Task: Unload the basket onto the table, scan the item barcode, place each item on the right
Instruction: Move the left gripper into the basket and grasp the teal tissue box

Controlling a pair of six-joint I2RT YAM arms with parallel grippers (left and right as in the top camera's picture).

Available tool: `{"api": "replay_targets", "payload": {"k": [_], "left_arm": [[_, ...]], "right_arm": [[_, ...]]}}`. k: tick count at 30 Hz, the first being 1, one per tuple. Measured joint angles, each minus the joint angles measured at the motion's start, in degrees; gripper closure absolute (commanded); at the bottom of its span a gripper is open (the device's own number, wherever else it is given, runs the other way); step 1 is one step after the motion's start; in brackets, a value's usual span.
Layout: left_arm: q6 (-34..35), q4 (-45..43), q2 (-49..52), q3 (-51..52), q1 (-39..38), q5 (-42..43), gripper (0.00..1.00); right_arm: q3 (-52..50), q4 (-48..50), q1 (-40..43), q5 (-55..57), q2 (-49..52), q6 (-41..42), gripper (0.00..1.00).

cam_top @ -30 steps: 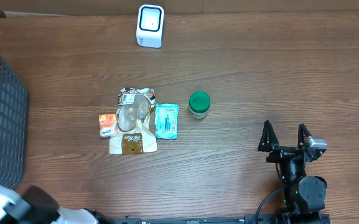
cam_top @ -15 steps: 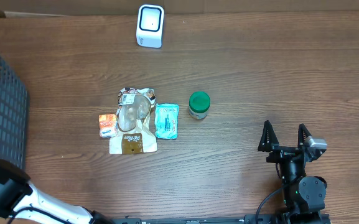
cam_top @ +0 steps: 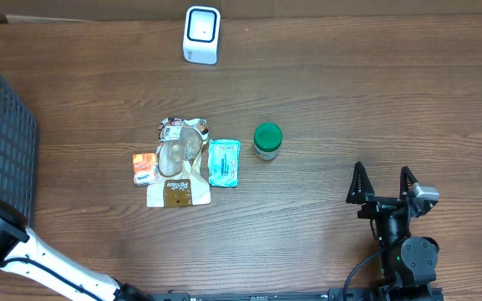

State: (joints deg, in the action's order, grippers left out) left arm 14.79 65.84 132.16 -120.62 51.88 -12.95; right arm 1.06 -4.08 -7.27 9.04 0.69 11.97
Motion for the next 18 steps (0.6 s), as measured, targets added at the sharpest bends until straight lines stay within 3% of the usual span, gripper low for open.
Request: {"api": "replay_targets", "payload": {"k": [8, 10, 14, 17, 18], "left_arm": [[-1.92, -3.37, 3.76, 0.17, -2.03, -1.68, 0.35], [-2.38, -3.39, 4.13, 0.17, -2.43, -1.86, 0.39], [-3.43, -3.1, 5.7, 0.17, -2.67, -2.75, 0.6], [-3.63, -2.4, 5.86, 0.07, -2.67, -4.07, 0.92], [-3.82, -2.19, 5.86, 0.04, -2.64, -4.31, 0.96]], "right_arm": [[0.0, 0.0, 0.0, 0.02, 0.0, 0.02, 0.0], [0.0, -0.02, 0.0, 0.02, 0.0, -0.02, 0.0], [0.0, 0.0, 0.0, 0.0, 0.0, 0.0, 0.0], [0.0, -0.02, 0.0, 0.02, 0.0, 0.02, 0.0], [0.0, 0.0, 0.0, 0.0, 0.0, -0.02, 0.0]]}}
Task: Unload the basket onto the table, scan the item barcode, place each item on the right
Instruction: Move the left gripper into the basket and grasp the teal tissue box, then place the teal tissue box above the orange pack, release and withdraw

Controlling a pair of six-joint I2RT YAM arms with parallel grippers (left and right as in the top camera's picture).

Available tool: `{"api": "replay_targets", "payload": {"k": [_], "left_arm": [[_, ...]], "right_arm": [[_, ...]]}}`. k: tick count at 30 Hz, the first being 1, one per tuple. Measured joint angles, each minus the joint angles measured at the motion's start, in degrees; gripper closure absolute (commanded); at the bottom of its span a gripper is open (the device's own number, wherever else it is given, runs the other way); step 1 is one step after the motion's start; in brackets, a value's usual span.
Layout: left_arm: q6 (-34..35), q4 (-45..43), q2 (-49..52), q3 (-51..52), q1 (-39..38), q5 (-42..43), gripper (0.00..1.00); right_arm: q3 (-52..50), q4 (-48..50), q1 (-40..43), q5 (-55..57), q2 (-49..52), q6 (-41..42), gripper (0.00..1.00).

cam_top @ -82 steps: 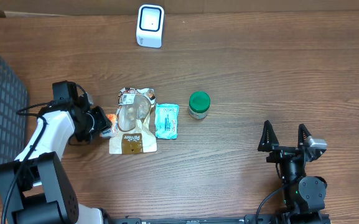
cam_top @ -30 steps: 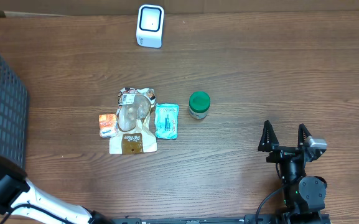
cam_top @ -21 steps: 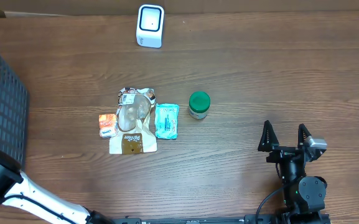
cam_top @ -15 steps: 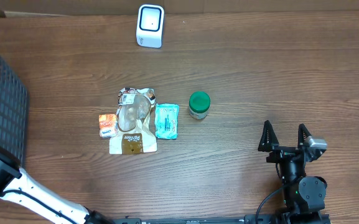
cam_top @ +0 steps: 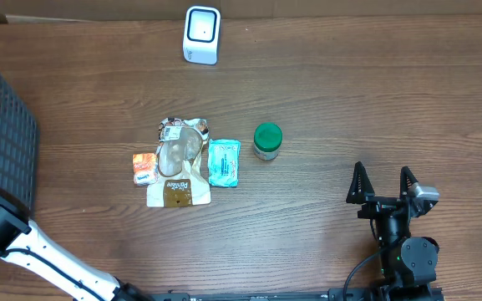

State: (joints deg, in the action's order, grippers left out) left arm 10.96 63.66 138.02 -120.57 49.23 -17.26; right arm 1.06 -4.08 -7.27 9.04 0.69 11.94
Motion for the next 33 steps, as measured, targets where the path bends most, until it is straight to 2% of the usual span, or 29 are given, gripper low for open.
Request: {"api": "replay_targets", "payload": {"k": [8, 14, 17, 22, 23, 27, 30, 33], "left_arm": [[1.79, 4.44, -0.33, -0.7, 0.02, -0.09, 0.96], [5.03, 6.32, -4.59, -0.7, 0.02, 5.53, 0.96], [5.79, 3.41, -13.05, -0.92, -0.02, 10.71, 0.96], [6.71, -1.03, -33.59, -3.45, -2.38, 18.84, 0.96], [6.71, -0.94, -39.56, -4.07, -5.35, 20.24, 0.96], [6.58, 1.92, -48.63, -4.7, -16.33, 21.55, 0.96], [4.96, 6.8, -50.77, -4.94, -25.49, 20.79, 0.96], [2.91, 14.8, -48.78, -4.72, -35.12, 17.99, 0.96]], "right_arm": [[0.0, -0.02, 0.0, 0.02, 0.0, 0.0, 0.0], [0.0, -0.02, 0.0, 0.02, 0.0, 0.04, 0.0], [0.0, -0.02, 0.0, 0.02, 0.0, 0.04, 0.0], [0.0, 0.0, 0.0, 0.02, 0.0, 0.02, 0.0], [0.0, -0.04, 0.0, 0.02, 0.0, 0.02, 0.0], [0.0, -0.04, 0.0, 0.0, 0.0, 0.04, 0.0], [0.0, 0.0, 0.0, 0.0, 0.0, 0.02, 0.0], [0.0, -0.02, 0.0, 0.0, 0.0, 0.04, 0.0]]}}
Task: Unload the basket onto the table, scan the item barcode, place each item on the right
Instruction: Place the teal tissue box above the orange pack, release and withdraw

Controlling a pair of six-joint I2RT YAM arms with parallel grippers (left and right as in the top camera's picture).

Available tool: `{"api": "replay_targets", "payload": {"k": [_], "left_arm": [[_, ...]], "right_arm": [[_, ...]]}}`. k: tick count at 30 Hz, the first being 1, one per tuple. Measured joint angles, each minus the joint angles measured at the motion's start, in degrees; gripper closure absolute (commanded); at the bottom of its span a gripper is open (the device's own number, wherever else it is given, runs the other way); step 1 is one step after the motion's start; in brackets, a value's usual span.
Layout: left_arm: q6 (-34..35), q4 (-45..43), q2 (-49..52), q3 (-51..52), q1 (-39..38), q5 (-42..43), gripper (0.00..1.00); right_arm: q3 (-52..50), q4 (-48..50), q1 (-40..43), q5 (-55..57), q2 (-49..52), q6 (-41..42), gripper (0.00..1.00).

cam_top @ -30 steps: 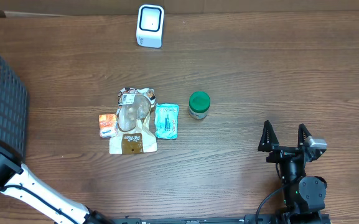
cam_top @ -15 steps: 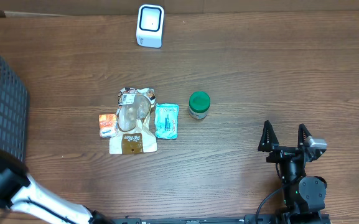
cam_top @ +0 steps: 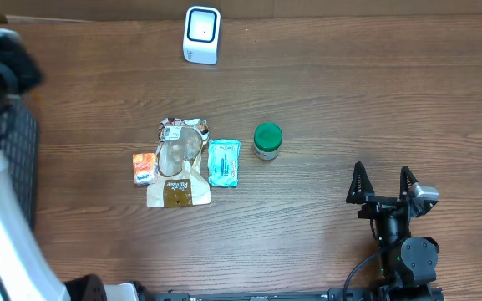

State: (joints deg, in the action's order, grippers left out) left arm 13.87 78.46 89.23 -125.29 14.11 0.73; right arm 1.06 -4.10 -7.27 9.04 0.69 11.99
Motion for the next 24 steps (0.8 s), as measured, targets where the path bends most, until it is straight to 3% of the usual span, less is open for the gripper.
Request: {"api": "replay_targets", "payload": {"k": [4, 7, 18, 24], "left_arm": [[-2.32, 6.99, 5.9, 2.36, -7.48, -2.08, 0.96], [-3.21, 7.56, 10.34, 5.55, -10.32, -2.8, 0.96], [-3.96, -7.04, 25.86, 24.83, -14.45, -4.09, 0.96], [-4.39, -9.73, 33.51, 28.74, -14.36, -7.1, 0.75]], "right_arm": [[0.0, 0.0, 0.0, 0.0, 0.0, -0.02, 0.0], [0.0, 0.0, 0.0, 0.02, 0.0, 0.0, 0.0], [0.0, 0.02, 0.0, -0.02, 0.0, 0.0, 0.0], [0.0, 0.02, 0.0, 0.0, 0.0, 0.0, 0.0]]}}
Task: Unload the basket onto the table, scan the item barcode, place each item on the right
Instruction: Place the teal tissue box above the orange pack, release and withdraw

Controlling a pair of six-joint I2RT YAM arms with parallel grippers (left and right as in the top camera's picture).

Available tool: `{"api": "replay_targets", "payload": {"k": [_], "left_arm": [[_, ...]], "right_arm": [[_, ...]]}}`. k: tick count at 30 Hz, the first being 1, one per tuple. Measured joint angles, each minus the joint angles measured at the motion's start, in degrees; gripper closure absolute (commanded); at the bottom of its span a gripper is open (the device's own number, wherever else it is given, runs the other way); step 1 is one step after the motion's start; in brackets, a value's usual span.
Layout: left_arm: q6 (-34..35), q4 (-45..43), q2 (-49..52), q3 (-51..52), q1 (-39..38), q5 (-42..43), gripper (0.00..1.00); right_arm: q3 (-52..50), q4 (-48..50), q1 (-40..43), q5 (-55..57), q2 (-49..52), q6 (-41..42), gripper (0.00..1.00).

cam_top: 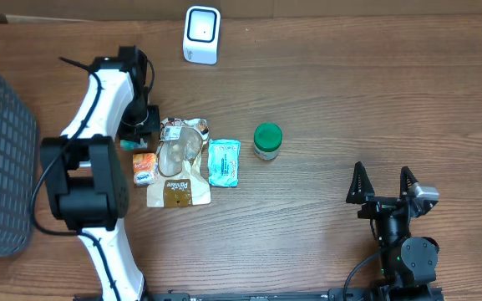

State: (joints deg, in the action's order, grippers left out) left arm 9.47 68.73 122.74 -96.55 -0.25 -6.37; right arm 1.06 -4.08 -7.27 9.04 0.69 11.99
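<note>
Several items lie mid-table: a brown and clear pouch (178, 167), a small orange packet (144, 167), a teal packet (223, 161) and a green-lidded jar (266, 140). The white scanner (201, 33) stands at the far edge. My left gripper (139, 134) hangs at the pouch's upper left corner, just above the orange packet. The wrist hides its fingers from above. My right gripper (383, 180) stands open at the near right, far from the items, with nothing in it.
A dark wire basket fills the left edge of the table. The left arm's white links (98, 100) arch over the table between the basket and the items.
The left arm was a blurred shape high at the left edge over the basket. It now reaches over the table with its gripper by the pouch and orange packet. Items and right arm are unchanged.
The left arm first lay low in the near left corner, then slightly higher there. Later it loomed large and blurred at the left edge. Now its gripper is at the group of items. No item has shifted, and the right gripper stayed open in place.
</note>
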Motion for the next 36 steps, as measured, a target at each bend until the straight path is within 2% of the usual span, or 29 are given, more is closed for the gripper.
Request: {"api": "replay_targets", "payload": {"k": [2, 4, 6, 7, 12, 18, 23, 28, 29, 33, 36], "left_arm": [[-0.26, -0.2, 0.94, 0.11, 0.0, -0.15, 0.7], [-0.31, -0.44, 1.14, 0.11, 0.0, -0.09, 0.53], [-0.39, -0.66, 1.14, 0.11, 0.0, 0.33, 0.1], [-0.59, -0.61, 1.14, 0.11, 0.0, 0.55, 0.0], [-0.22, 1.38, 1.14, -0.57, 0.0, 1.2, 0.0], [-0.02, 5.66, -0.61, -8.87, 0.02, 2.89, 0.0], [-1.07, 8.83, -10.14, -15.23, 1.73, 4.28, 0.0], [-5.51, 12.94, -18.47, -16.74, 9.25, 7.06, 0.0], [-7.89, 14.14, -18.6, -16.72, 13.42, 9.49, 0.0], [-10.19, 15.39, -18.34, -16.7, 21.81, 14.62, 0.0], [-10.97, 15.34, -18.34, -16.7, 25.4, 16.59, 0.0]], "right_arm": [[0.0, -0.02, 0.0, 0.0, 0.0, -0.02, 0.0], [0.0, 0.0, 0.0, 0.02, 0.0, 0.02, 0.0], [0.0, -0.02, 0.0, 0.0, 0.0, 0.0, 0.0], [0.0, -0.02, 0.0, 0.02, 0.0, -0.02, 0.0], [0.0, 0.0, 0.0, 0.02, 0.0, 0.0, 0.0], [0.0, -0.07, 0.0, 0.0, 0.0, 0.0, 0.0], [0.0, 0.0, 0.0, 0.0, 0.0, 0.02, 0.0], [0.0, -0.02, 0.0, 0.0, 0.0, -0.02, 0.0], [0.0, 0.0, 0.0, 0.0, 0.0, -0.02, 0.0], [0.0, 0.0, 0.0, 0.0, 0.0, -0.02, 0.0], [0.0, 0.0, 0.0, 0.0, 0.0, 0.02, 0.0]]}}
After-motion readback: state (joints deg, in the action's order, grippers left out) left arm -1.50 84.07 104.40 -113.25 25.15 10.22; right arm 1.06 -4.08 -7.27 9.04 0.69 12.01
